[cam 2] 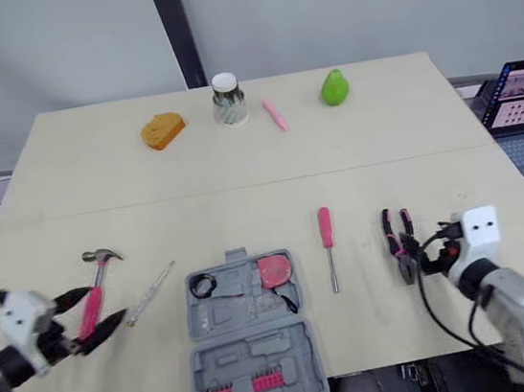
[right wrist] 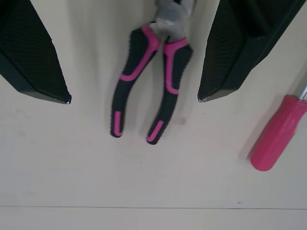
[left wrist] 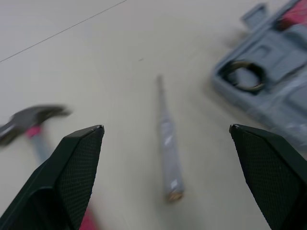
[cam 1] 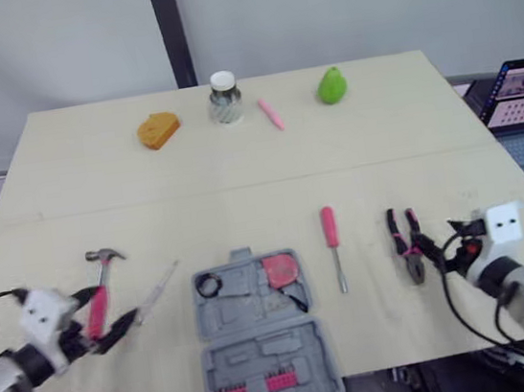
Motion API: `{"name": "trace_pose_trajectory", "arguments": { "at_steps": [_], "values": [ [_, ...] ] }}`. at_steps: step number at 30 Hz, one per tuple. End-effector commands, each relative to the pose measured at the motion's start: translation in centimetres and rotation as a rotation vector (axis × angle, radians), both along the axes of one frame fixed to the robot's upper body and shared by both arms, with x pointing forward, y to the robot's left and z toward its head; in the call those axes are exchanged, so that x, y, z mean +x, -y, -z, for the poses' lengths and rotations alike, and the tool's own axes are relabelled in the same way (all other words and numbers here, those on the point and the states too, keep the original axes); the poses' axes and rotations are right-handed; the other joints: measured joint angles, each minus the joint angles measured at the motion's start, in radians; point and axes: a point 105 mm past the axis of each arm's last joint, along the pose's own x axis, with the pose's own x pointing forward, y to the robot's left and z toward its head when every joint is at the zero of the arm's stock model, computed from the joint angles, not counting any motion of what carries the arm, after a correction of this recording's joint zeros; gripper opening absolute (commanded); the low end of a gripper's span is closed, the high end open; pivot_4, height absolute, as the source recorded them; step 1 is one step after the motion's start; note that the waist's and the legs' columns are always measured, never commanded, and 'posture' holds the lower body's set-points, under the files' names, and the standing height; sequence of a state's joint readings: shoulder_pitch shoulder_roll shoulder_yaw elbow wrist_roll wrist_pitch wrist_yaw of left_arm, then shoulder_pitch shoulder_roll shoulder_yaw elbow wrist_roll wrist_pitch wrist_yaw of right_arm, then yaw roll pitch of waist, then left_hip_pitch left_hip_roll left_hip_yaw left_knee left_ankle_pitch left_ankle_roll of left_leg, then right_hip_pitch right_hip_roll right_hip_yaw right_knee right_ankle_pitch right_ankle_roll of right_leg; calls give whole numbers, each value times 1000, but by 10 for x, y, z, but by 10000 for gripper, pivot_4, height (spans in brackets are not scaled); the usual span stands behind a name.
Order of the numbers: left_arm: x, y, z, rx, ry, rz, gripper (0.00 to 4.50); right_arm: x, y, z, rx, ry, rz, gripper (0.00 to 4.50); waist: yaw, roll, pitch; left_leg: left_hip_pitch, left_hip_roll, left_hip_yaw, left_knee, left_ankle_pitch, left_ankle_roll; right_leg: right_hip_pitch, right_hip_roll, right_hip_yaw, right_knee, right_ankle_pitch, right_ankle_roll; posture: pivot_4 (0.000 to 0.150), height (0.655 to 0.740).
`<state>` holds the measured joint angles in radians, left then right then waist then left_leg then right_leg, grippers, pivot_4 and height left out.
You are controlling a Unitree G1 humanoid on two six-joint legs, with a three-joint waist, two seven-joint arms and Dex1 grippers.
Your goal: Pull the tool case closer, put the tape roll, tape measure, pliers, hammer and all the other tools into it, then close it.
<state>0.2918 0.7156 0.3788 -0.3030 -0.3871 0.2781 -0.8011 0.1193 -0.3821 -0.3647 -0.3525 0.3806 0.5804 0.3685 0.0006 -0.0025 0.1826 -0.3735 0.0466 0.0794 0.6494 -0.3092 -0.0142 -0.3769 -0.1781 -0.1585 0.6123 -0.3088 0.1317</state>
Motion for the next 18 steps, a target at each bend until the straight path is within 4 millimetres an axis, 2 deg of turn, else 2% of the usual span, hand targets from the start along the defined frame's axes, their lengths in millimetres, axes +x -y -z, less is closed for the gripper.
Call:
{"name": "trace_pose_trajectory", "arguments": {
  "at_steps": [1, 5, 8, 13, 18],
  "values": [
    [4, 42, -11, -10, 34, 174, 45000, -5, -2, -1, -32, 20, 65, 44646, 0, 0, 0, 0, 0, 0, 0, 0, 0, 0, 0, 0, 0, 0, 0, 1500, 7400],
    [-5, 92, -13, -36, 31, 418, 45000, -9, -7, 12, -52, 7, 97, 44646, -3, 0, 0, 0, 1, 1, 0, 0, 0, -1, 2, 1, 0, 0, 0, 1500, 7400],
    [-13, 113, -11, -36, 32, 541, 45000, -12, -9, 19, -69, 1, 113, 44646, -7, 1, -1, 1, 1, 3, -1, 0, -1, -2, 3, 3, 0, 0, 0, 1500, 7400],
    [-14, 133, -11, -39, 62, 647, 45000, -15, -14, 34, -85, -35, 101, 44646, -3, 1, -1, 1, 3, 4, 0, 0, -1, -2, 5, 4, 0, 0, -1, 1500, 7400],
    [-11, 143, -13, -50, 81, 681, 45000, -18, -19, 45, -84, -61, 97, 44646, -2, 1, -1, 1, 3, 4, 0, -1, 0, -2, 5, 5, 0, 0, -1, 1500, 7400]
  ]
}}
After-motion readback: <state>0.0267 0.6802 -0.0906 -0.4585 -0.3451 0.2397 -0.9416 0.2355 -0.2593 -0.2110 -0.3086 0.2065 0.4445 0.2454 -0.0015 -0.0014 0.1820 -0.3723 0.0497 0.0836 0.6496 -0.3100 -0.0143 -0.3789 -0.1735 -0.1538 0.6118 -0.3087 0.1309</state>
